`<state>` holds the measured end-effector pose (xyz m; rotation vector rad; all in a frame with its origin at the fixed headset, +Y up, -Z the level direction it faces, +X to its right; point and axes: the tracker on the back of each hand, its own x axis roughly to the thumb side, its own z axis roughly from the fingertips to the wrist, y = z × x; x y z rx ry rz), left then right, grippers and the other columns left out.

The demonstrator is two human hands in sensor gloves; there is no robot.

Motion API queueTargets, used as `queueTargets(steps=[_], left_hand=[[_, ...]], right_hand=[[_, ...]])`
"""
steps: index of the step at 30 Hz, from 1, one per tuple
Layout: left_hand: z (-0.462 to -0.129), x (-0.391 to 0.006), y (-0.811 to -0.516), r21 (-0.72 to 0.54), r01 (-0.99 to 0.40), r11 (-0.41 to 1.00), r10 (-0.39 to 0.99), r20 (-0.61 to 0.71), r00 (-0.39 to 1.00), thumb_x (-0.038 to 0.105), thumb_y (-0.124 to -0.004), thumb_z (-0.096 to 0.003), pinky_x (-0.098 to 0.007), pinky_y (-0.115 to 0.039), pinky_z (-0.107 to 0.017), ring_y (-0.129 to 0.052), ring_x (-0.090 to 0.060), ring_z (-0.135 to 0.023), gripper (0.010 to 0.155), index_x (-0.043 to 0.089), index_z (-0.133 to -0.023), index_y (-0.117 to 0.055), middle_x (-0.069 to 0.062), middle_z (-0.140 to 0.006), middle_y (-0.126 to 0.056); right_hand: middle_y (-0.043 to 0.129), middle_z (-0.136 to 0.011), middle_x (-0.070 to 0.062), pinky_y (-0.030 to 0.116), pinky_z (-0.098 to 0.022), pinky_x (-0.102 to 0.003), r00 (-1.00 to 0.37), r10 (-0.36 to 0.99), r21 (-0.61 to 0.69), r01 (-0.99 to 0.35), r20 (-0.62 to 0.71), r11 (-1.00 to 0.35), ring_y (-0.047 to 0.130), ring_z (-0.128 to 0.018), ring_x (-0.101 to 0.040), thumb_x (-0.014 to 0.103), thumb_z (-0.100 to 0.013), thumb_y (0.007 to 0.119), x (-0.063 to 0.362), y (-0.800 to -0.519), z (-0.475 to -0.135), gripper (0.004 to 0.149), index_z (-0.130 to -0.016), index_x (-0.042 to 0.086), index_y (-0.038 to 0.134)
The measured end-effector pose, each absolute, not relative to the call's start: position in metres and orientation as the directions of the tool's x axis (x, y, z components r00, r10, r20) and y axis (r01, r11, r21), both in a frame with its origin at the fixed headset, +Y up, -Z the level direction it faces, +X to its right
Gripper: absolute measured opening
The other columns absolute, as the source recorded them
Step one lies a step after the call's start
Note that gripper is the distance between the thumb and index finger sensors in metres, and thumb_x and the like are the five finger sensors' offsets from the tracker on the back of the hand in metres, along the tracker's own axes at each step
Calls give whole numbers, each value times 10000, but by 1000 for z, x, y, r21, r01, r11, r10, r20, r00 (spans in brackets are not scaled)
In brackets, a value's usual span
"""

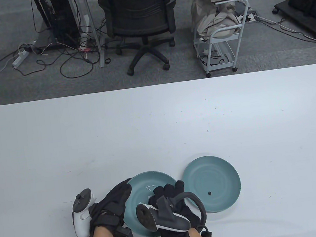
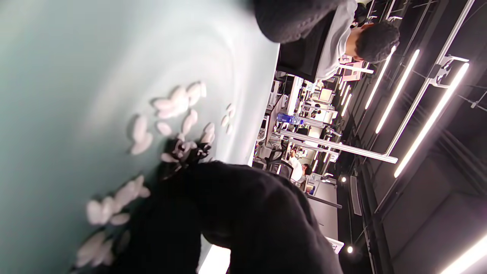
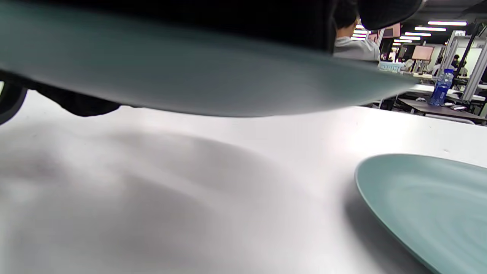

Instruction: Pick coffee beans with hand pinch into plate

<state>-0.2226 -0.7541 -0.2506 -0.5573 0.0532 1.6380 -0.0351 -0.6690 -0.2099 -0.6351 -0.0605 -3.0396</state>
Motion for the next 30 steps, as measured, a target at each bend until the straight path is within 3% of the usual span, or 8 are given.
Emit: queueTargets(steps=[8,15,20,23,27,30], left_hand=[[-252,-220,-752,-276,-955,-112,929,-369,-2,325,-616,-696,-478,-905,-440,-1009,-371,-657,529,122,-1178,-540,-235,-923,-885],[-251,-221,-752,-270,-956,-118,930,-367,-11,329,-612,-698,-481,-897,-451,-1000,-372,-671,528,128,-1180,-534,-234,-936,-873],[-251,-222,-752,-255,-959,-122,932,-361,-22,332,-611,-697,-475,-899,-452,-1002,-364,-669,526,135,-1179,-534,-226,-936,-875],[-251,-221,-752,-246,-962,-120,931,-364,-23,332,-608,-697,-474,-899,-452,-1001,-362,-672,525,136,-1178,-531,-225,-938,-873],[-251,-221,-753,-246,-956,-158,925,-375,-56,332,-605,-699,-477,-896,-453,-998,-367,-673,529,126,-1181,-527,-228,-940,-871],[-249,-225,-753,-221,-964,-147,928,-369,-57,331,-605,-698,-474,-898,-452,-999,-364,-672,525,134,-1179,-527,-226,-939,-871]], right_hand=[[732,-936,-106,519,-685,-729,-918,71,50,-56,391,-997,783,-779,-383,365,-476,814,-20,-668,-214,408,-817,141,805],[725,-941,-105,515,-685,-729,-892,278,32,-286,357,-958,780,-782,-382,367,-477,808,9,-649,-219,410,-822,144,798],[724,-942,-110,511,-683,-733,-857,440,-55,-469,266,-881,775,-782,-388,361,-480,810,59,-638,-224,409,-823,139,798],[718,-945,-108,510,-682,-734,-870,457,-110,-480,185,-870,774,-783,-383,365,-483,805,88,-652,-236,409,-827,144,792],[702,-948,-117,486,-678,-749,-805,588,-110,-593,75,-798,759,-784,-392,348,-484,801,111,-679,-252,406,-830,135,784],[703,-946,-119,482,-677,-750,-844,535,-139,-528,-18,-838,758,-782,-392,349,-482,800,121,-693,-260,408,-829,134,784]])
